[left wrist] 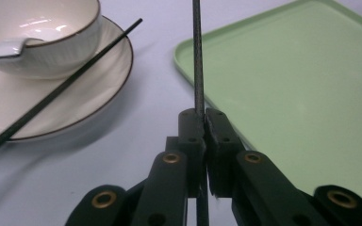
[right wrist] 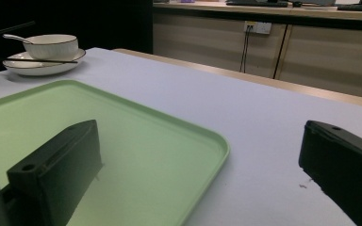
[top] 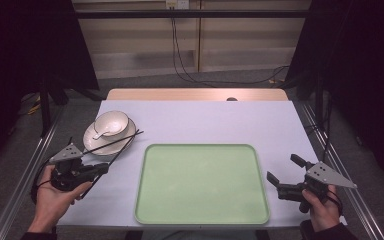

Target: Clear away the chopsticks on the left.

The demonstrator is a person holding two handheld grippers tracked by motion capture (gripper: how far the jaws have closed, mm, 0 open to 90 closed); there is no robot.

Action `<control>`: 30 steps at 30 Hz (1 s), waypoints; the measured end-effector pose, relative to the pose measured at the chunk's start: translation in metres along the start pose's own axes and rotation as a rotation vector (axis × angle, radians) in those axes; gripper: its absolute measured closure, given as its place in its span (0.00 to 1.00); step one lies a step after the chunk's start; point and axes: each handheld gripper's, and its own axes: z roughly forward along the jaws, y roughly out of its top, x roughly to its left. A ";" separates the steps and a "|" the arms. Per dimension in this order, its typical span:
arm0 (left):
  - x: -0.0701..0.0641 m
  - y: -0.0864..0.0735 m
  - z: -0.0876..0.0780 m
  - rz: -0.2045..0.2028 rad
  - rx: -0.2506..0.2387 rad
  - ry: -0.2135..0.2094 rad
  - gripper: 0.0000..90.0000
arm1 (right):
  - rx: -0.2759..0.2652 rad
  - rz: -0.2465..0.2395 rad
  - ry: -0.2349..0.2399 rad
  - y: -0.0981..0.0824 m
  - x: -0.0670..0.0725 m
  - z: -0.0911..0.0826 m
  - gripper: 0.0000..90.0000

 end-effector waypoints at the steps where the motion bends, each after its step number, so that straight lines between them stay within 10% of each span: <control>1: -0.003 -0.001 0.001 0.001 -0.003 0.005 0.96 | 0.001 0.002 0.000 0.000 0.000 0.000 0.00; 22: -0.069 -0.014 0.016 -0.121 0.004 0.019 0.96 | 0.002 -0.013 0.000 0.000 0.000 0.001 0.00; 30: -0.079 -0.012 0.045 -0.216 0.021 0.088 0.96 | 0.003 -0.009 0.011 0.000 0.000 0.001 0.00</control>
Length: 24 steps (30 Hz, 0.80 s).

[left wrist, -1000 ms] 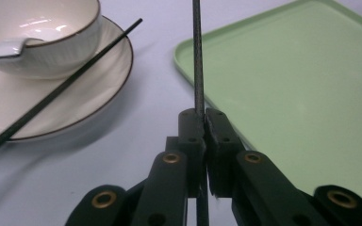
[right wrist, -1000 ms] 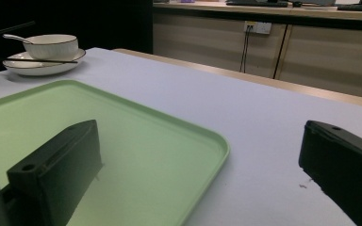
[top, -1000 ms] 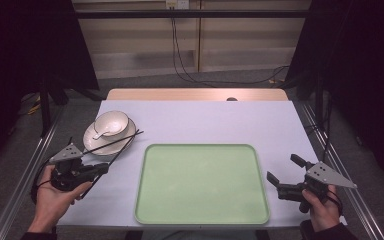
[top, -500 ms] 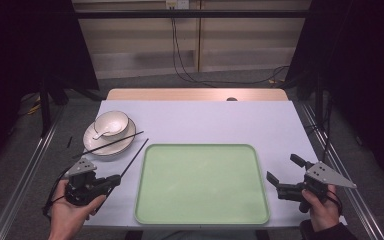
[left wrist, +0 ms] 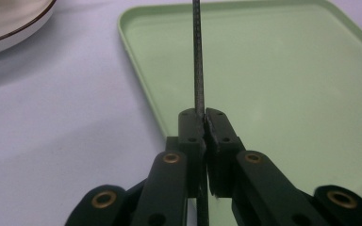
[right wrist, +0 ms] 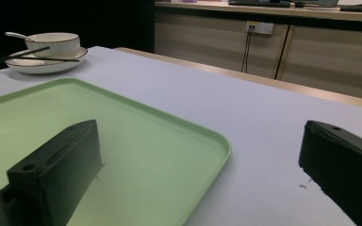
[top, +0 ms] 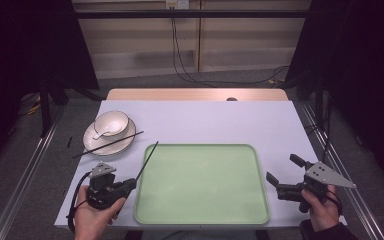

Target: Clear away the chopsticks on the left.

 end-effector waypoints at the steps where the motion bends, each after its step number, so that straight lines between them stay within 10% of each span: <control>1: 0.001 0.000 0.002 -0.017 0.009 -0.003 0.96 | -0.001 -0.003 -0.003 0.000 0.000 0.000 0.00; 5: -0.002 0.002 0.012 -0.084 0.033 -0.004 0.96 | 0.004 -0.002 -0.004 0.000 0.000 0.001 0.00; 24: -0.018 0.005 0.052 -0.127 0.090 0.079 0.96 | 0.007 -0.007 0.005 0.000 0.001 0.000 0.00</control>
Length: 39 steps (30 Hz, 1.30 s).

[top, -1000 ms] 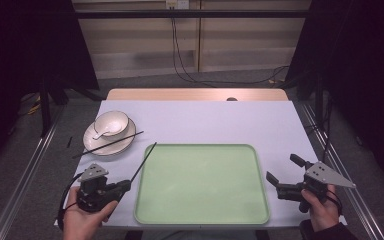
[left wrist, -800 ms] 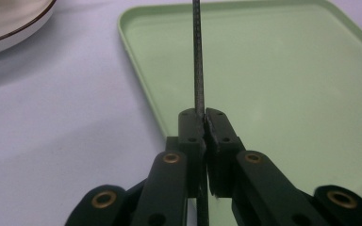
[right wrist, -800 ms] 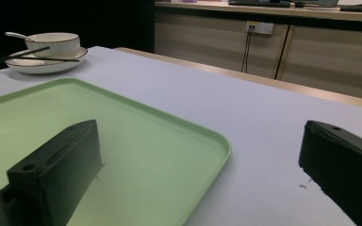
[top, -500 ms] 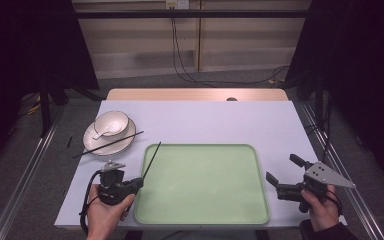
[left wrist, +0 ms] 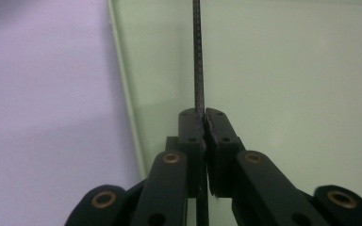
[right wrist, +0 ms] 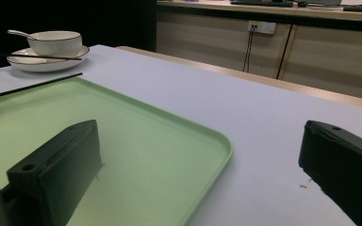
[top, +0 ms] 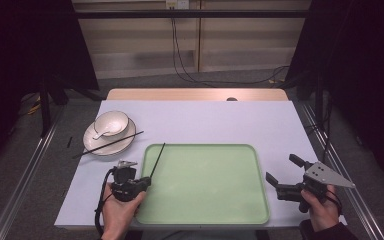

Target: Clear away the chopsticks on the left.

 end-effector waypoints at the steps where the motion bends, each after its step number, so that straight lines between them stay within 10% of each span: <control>1: 0.001 0.000 0.002 -0.008 0.009 0.000 0.96 | 0.001 0.002 0.000 0.000 0.000 0.000 0.00; 21: 0.002 -0.004 0.010 0.066 0.016 -0.026 0.85 | -0.002 -0.002 0.009 0.000 0.000 0.000 0.00; 39: 0.017 0.000 -0.018 0.275 -0.203 -0.171 0.36 | -0.007 -0.002 0.003 0.000 0.000 0.000 0.00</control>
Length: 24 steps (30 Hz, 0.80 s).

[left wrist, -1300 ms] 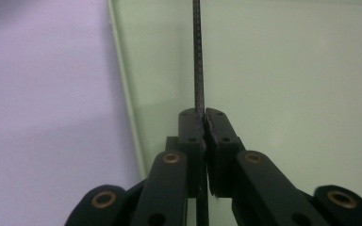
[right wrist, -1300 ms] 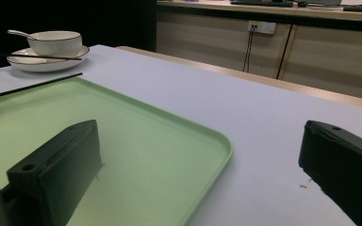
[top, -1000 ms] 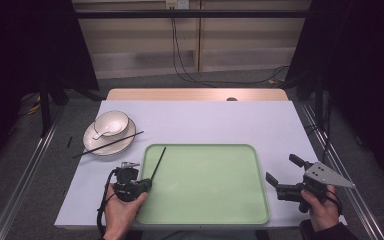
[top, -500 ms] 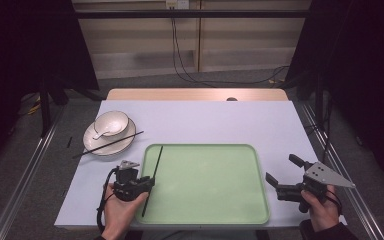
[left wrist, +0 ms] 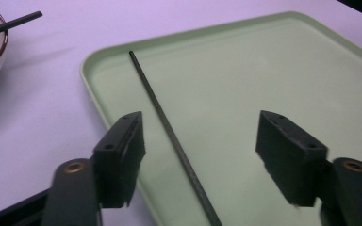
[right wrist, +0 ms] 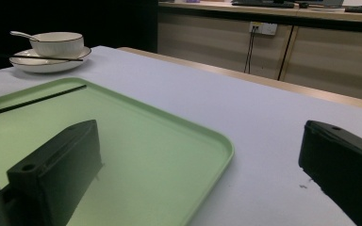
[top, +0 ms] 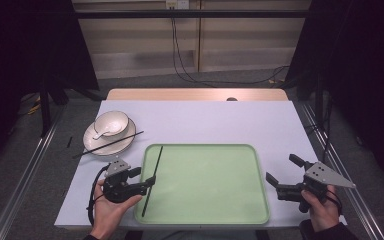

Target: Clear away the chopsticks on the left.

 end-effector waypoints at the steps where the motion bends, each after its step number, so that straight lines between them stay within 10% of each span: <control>1: 0.002 0.000 -0.002 0.016 -0.003 -0.002 0.36 | 0.000 0.000 0.000 0.000 0.000 0.000 0.00; 9: 0.021 -0.003 -0.023 0.172 -0.122 0.000 0.16 | -0.001 -0.003 -0.003 0.000 0.000 0.000 0.00; 24: 0.078 -0.004 -0.057 0.148 -0.142 -0.010 0.04 | 0.001 -0.004 -0.005 0.000 0.000 0.000 0.00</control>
